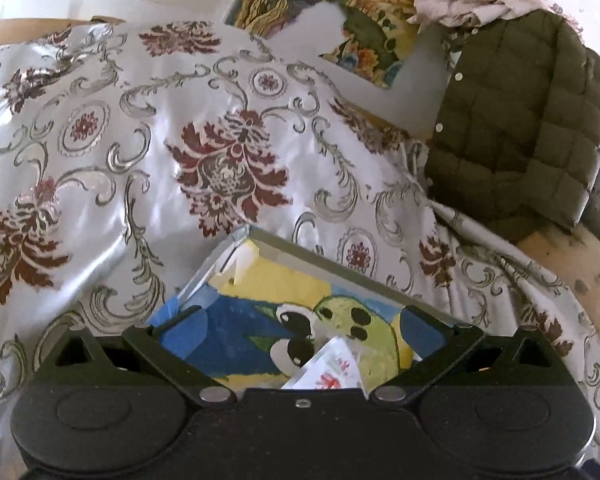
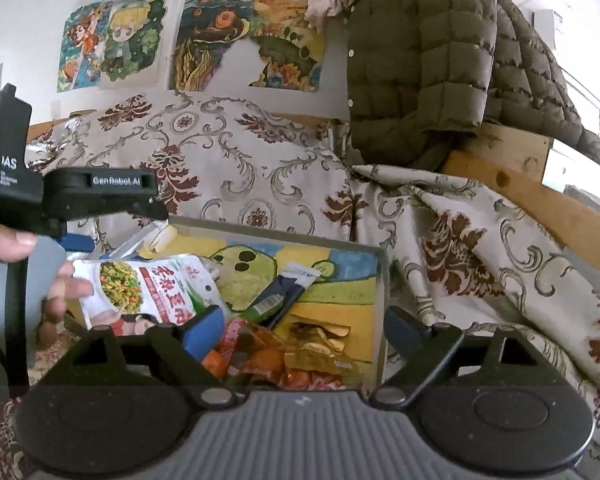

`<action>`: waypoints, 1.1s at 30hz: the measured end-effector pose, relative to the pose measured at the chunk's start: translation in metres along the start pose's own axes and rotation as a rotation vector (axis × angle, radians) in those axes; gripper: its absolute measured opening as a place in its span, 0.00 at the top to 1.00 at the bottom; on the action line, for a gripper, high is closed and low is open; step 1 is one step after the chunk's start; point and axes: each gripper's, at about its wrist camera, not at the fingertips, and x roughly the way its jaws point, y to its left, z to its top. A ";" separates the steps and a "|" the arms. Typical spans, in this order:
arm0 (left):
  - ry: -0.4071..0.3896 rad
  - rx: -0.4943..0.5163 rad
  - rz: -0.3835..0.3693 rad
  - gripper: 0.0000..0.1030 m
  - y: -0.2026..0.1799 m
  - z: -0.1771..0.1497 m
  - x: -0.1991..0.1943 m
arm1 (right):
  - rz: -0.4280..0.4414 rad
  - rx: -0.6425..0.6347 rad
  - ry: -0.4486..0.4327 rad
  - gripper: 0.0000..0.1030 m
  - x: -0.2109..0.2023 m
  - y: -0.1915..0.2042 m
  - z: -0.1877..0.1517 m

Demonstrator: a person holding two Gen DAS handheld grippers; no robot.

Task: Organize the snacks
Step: 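Lower the white-green packet into the grey tray while the right tool lowers the yellow packet in, then open both tools to release the two packets in the tray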

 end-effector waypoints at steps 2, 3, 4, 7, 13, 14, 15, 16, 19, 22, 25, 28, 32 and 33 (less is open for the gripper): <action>-0.013 -0.006 -0.007 0.01 -0.001 0.003 -0.003 | 0.005 0.003 0.005 0.12 -0.001 0.002 -0.001; -0.021 -0.007 -0.010 0.01 -0.001 0.004 -0.005 | 0.007 0.001 0.005 0.12 -0.001 0.002 -0.001; -0.031 -0.006 -0.014 0.01 -0.001 0.005 -0.008 | 0.007 -0.002 0.003 0.12 -0.002 0.003 -0.001; -0.048 0.019 -0.020 0.01 -0.003 0.004 -0.019 | 0.005 -0.004 -0.009 0.10 -0.007 0.004 -0.001; -0.077 0.151 -0.039 0.01 -0.001 -0.012 -0.059 | 0.011 0.063 -0.042 0.05 -0.021 0.001 -0.002; -0.078 0.175 -0.038 0.01 0.000 -0.014 -0.066 | 0.011 0.076 -0.048 0.04 -0.024 0.001 -0.003; -0.081 0.198 -0.039 0.01 0.000 -0.017 -0.073 | 0.011 0.089 -0.053 0.03 -0.028 0.000 -0.004; -0.085 0.223 -0.042 0.01 0.000 -0.021 -0.082 | 0.011 0.106 -0.058 0.02 -0.032 -0.001 -0.005; -0.092 0.260 -0.046 0.01 0.002 -0.030 -0.104 | 0.018 0.135 -0.061 0.01 -0.044 -0.003 -0.009; -0.095 0.280 -0.034 0.01 0.003 -0.042 -0.128 | 0.016 0.134 -0.064 0.00 -0.058 -0.003 -0.013; -0.088 0.312 -0.012 0.01 0.004 -0.057 -0.153 | 0.017 0.130 -0.071 0.00 -0.074 -0.003 -0.017; -0.104 0.340 0.001 0.01 0.004 -0.069 -0.179 | 0.019 0.137 -0.077 0.00 -0.092 -0.003 -0.023; -0.122 0.342 0.015 0.01 0.003 -0.086 -0.212 | 0.023 0.162 -0.088 0.00 -0.118 -0.005 -0.033; -0.121 0.338 0.019 0.01 0.002 -0.091 -0.217 | 0.026 0.168 -0.087 0.00 -0.123 -0.006 -0.034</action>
